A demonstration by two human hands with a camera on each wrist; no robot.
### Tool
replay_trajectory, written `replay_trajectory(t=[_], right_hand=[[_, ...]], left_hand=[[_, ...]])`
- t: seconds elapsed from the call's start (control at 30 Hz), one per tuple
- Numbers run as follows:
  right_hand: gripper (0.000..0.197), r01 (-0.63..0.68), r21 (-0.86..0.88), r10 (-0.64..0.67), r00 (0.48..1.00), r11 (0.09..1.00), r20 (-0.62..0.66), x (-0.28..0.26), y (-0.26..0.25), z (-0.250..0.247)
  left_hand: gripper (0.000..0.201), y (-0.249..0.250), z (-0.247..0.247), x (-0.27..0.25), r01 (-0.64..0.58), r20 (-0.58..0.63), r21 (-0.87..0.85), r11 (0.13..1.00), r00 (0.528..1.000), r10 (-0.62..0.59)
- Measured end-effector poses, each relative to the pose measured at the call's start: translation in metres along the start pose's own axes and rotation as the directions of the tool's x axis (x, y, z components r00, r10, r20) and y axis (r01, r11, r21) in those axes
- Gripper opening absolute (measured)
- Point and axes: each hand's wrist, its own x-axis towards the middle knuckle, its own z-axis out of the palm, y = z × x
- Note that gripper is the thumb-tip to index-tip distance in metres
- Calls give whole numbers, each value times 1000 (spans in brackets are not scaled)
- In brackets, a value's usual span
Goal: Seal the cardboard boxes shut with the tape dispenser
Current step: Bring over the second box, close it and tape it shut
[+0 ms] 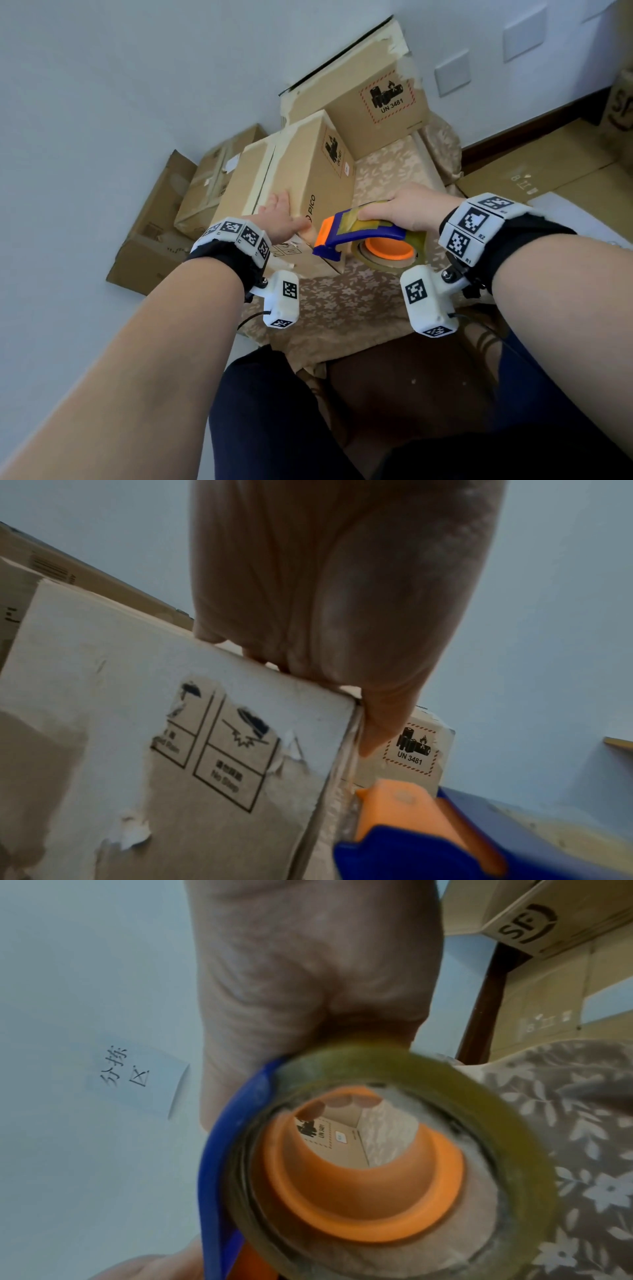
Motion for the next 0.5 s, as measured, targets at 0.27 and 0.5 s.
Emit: replay_trajectory(t=[0.27, 0.5], right_hand=[[37, -52, -104, 55, 998, 993, 31, 4, -18, -11], [46, -97, -129, 105, 993, 987, 52, -6, -19, -28]], left_hand=[[92, 0, 1, 5, 3, -23, -35, 999, 1000, -4], [91, -5, -2, 10, 1, 3, -30, 1000, 1000, -1]])
